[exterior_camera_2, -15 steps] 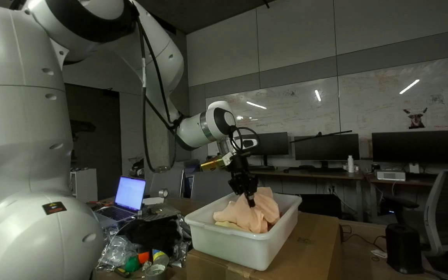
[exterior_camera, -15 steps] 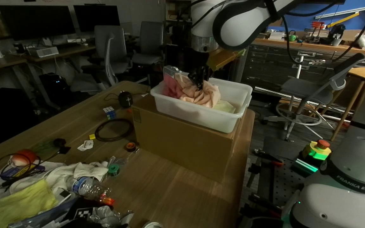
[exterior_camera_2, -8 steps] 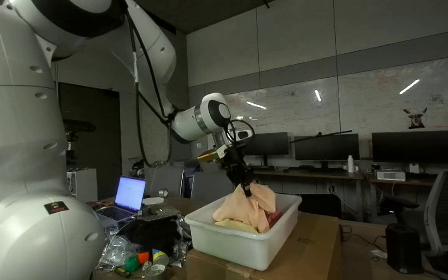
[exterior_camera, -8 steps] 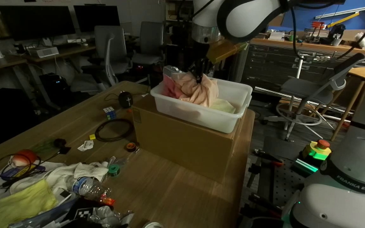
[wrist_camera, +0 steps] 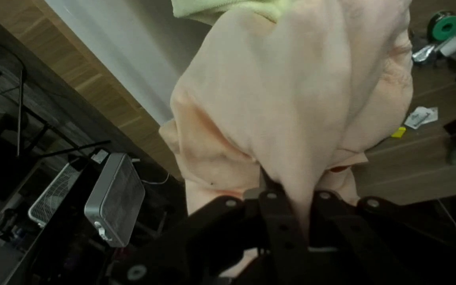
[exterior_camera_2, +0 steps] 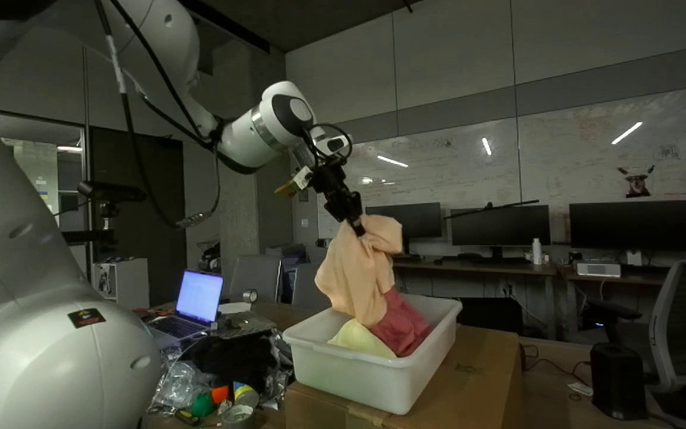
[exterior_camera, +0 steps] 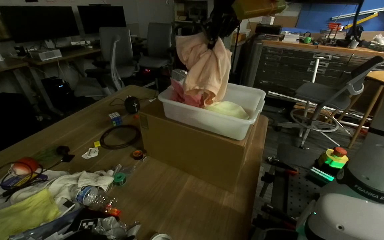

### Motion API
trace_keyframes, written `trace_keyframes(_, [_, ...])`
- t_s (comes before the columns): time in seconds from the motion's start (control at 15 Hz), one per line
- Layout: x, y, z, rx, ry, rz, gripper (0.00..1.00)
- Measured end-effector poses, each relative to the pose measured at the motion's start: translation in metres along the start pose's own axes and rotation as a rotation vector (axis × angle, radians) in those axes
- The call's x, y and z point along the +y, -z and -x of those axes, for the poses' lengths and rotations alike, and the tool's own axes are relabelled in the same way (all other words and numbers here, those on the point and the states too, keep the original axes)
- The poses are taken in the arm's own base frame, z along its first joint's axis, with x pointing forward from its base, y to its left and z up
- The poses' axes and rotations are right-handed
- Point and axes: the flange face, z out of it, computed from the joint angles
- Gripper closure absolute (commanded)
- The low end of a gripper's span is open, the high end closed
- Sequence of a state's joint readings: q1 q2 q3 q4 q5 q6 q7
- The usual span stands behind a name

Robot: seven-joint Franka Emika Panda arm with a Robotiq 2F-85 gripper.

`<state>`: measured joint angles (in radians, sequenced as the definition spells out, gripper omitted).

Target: Put the clothes in the plastic box and put them on the table

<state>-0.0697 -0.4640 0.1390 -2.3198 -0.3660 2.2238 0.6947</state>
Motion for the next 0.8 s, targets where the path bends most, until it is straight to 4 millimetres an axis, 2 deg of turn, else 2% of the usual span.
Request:
trace_keyframes(0.2, [-0.005, 0.050, 0.013, 0.069, -0.020, -0.013, 0.94])
trace_keyframes(0.4, [-0.024, 0.083, 0.035, 0.105, 0.020, -0.007, 0.94])
trace_keyframes(0.6, [-0.064, 0.095, 0.065, 0.106, 0.114, 0.023, 0.94])
trace_keyframes(0.8, [-0.122, 0.097, 0.101, 0.100, 0.248, 0.060, 0.94])
